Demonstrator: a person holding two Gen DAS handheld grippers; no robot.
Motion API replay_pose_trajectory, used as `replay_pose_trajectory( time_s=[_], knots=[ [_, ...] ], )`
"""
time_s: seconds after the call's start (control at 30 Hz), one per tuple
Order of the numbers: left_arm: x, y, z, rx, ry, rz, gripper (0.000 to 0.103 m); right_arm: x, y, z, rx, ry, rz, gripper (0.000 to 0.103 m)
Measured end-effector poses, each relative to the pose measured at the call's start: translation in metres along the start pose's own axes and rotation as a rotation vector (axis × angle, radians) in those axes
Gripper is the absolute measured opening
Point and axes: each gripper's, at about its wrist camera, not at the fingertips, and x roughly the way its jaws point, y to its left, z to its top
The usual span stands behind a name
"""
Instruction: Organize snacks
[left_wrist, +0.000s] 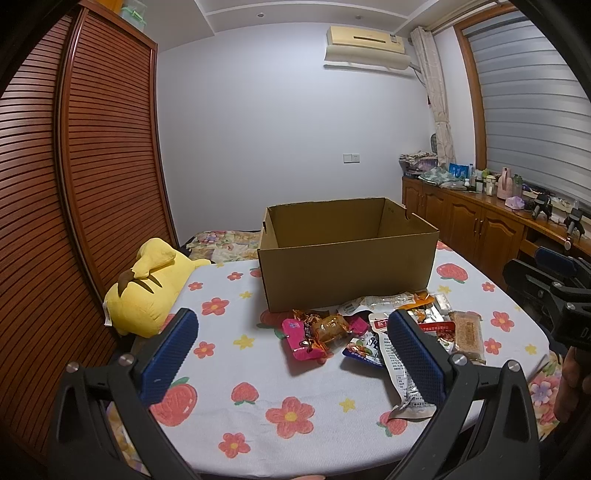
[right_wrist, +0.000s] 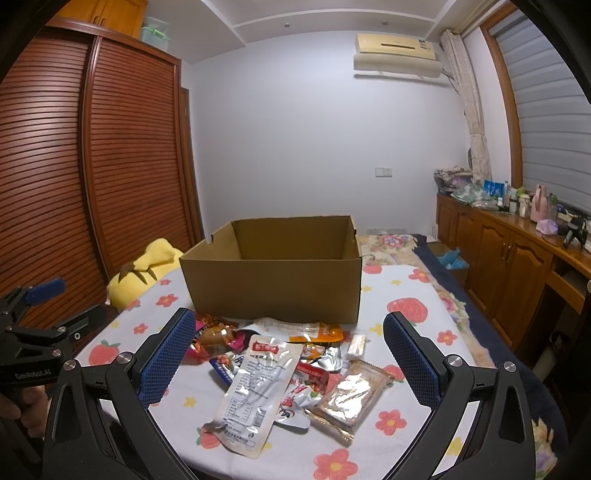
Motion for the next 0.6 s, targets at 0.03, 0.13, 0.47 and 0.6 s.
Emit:
replay_pose_trajectory(
  time_s=[0.03,0.13,0.47,0.6],
  knots=[
    [0.0000,-0.0002,-0.0002,0.000,0.000,0.000,0.103,-0.0003,-0.0001,0.0000,0.000,0.000,0.000,0.103],
    [0.0004,-0.0003,-0.0004,0.000,0.000,-0.001,0.103,-0.0006,-0.0001,-0.0002,0.001,-0.001,0.001,0.103],
    [-0.0043,-0.0002,0.0012,0.001,-0.004,-0.001,0.103,-0.0009,-0.0007,-0.0006,0.001,-0.002,-0.001,0.103],
    [-0.0047,-0.0004,0.0013,0.000,-0.004,-0.003,0.103,-0.0008,-0.0009,-0.0007,0.002,-0.001,0.000,0.103]
  ],
)
